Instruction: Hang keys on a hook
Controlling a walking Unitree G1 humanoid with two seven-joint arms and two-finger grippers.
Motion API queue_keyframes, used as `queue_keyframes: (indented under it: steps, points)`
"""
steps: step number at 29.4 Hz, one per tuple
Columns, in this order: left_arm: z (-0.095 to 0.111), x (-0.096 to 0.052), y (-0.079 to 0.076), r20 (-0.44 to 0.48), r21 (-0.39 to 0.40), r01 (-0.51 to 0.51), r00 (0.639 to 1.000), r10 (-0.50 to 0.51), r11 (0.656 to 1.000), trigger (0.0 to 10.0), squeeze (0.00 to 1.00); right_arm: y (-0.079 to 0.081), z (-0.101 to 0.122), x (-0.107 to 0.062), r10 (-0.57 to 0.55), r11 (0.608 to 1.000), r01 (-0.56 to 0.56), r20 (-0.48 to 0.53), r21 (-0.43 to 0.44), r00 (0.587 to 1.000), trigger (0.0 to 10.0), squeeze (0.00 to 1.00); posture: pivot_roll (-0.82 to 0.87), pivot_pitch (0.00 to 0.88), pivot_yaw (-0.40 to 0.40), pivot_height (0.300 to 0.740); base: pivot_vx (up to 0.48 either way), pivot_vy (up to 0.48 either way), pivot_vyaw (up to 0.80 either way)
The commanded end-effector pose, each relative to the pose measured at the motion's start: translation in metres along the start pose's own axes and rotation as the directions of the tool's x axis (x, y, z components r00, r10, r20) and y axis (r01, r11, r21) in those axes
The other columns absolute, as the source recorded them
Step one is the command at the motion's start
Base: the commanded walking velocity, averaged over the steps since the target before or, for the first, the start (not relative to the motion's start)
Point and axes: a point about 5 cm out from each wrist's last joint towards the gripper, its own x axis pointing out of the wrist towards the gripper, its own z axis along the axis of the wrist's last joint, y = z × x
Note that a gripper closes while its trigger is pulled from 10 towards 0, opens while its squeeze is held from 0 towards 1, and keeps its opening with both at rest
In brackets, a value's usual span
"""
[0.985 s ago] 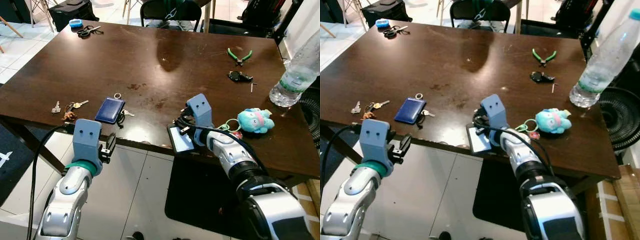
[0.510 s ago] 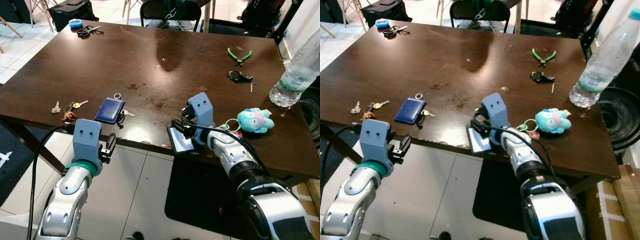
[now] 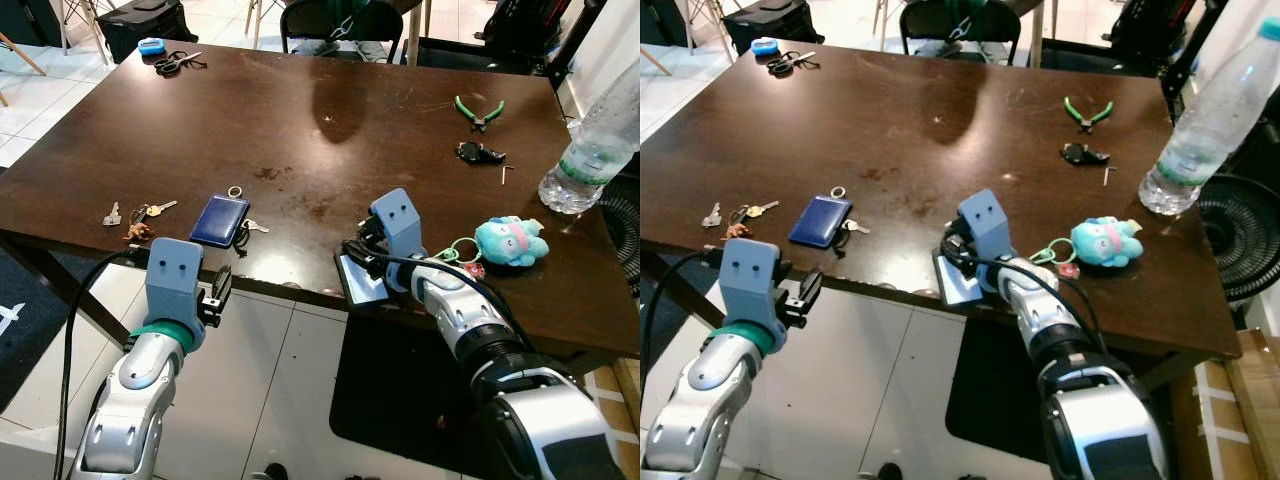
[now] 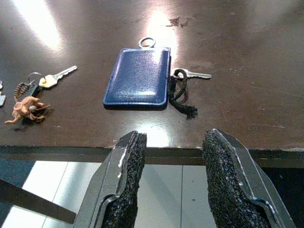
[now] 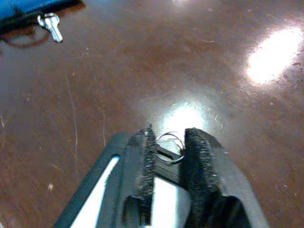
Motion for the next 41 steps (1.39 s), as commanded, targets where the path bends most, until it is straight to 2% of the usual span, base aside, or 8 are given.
queue_keyframes:
  steps: [1, 16, 17, 21, 22, 31, 34, 41]
  points:
    - [-0.005, -0.003, 0.002, -0.027, -0.003, -0.006, 1.000, 0.005, 1.000, 10.0, 0.00, 0.005, -0.017, -0.002, 0.009, 1.000, -0.009, -0.054, 0.000, 0.998, 0.0, 0.00, 0.02, 0.149, 0.104, 0.740, 0.000, 0.000, 0.00]
    - [-0.005, -0.003, 0.002, -0.028, -0.003, -0.005, 1.000, 0.005, 1.000, 10.0, 0.00, 0.004, -0.009, -0.002, 0.013, 1.000, -0.013, 0.001, -0.007, 1.000, 0.0, 0.00, 0.02, 0.152, 0.106, 0.740, 0.000, 0.000, 0.00]
    - [-0.005, -0.003, 0.002, -0.028, -0.003, -0.005, 1.000, 0.005, 1.000, 10.0, 0.00, 0.004, 0.001, -0.001, 0.022, 1.000, -0.023, 0.053, 0.004, 0.998, 10.0, 0.00, 0.02, 0.152, 0.106, 0.740, 0.000, 0.000, 0.00]
    - [-0.005, -0.003, 0.002, -0.029, -0.002, -0.006, 1.000, 0.006, 1.000, 10.0, 0.00, 0.005, 0.010, 0.000, 0.036, 0.999, -0.037, 0.106, 0.003, 0.994, 10.0, 0.07, 0.01, 0.152, 0.106, 0.740, 0.000, 0.000, 0.00]
    - [-0.005, -0.003, 0.002, -0.029, -0.002, -0.005, 1.000, 0.005, 1.000, 10.0, 0.00, 0.007, 0.012, 0.000, 0.054, 0.998, -0.055, 0.118, 0.007, 0.992, 10.0, 1.00, 0.01, 0.151, 0.106, 0.740, 0.000, 0.000, 0.00]
    - [-0.005, -0.002, 0.002, -0.029, -0.003, -0.005, 1.000, 0.005, 1.000, 10.0, 0.00, 0.011, 0.001, 0.000, 0.056, 0.998, -0.054, 0.077, -0.029, 0.995, 10.0, 1.00, 0.01, 0.151, 0.105, 0.740, 0.000, 0.000, 0.00]
    - [-0.004, -0.002, 0.002, -0.028, -0.003, -0.007, 1.000, 0.007, 1.000, 10.0, 0.00, 0.016, -0.009, -0.002, 0.075, 0.992, -0.071, 0.035, -0.106, 0.997, 10.0, 0.00, 0.01, 0.151, 0.104, 0.740, 0.000, 0.000, 0.00]
    - [-0.004, -0.002, 0.002, -0.028, -0.004, -0.007, 1.000, 0.007, 1.000, 10.0, 0.00, 0.018, -0.012, -0.002, 0.083, 0.990, -0.080, 0.023, -0.116, 0.996, 10.0, 0.00, 0.01, 0.151, 0.103, 0.740, 0.000, 0.000, 0.00]
